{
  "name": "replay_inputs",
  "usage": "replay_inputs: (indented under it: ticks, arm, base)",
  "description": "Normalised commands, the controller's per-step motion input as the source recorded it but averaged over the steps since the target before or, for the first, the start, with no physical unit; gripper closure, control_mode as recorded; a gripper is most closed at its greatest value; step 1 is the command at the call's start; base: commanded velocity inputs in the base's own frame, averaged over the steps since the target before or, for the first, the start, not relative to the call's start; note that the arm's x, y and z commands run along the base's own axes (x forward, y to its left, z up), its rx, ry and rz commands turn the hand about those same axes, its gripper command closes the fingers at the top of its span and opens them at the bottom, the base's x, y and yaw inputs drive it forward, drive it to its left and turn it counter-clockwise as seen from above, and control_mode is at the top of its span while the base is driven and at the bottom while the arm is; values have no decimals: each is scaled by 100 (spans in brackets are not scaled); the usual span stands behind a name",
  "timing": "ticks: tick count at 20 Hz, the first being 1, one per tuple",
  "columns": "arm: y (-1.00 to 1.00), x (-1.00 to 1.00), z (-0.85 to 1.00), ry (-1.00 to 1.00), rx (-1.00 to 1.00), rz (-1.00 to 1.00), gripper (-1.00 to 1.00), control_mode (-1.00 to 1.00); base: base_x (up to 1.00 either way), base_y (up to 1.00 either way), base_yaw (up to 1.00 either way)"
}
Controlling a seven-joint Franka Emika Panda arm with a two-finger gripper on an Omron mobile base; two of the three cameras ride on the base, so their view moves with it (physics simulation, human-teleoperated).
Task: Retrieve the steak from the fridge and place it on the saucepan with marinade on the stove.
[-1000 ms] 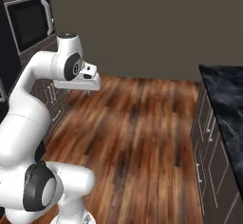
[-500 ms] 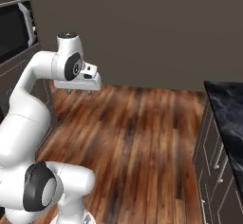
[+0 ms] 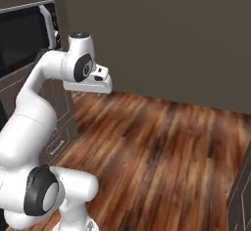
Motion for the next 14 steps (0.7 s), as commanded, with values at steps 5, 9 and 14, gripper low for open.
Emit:
replay_inputs:
  ticks: [5,9,14]
  arm:
    - [0,0,0,0,0,0,-100,100]
    - [0,0,0,0,0,0,-100,100]
    - [0,0,0,0,0,0,-100,100]
  base:
    - [28,0,89]
    - [27,0,91]
    - [46,-1,83]
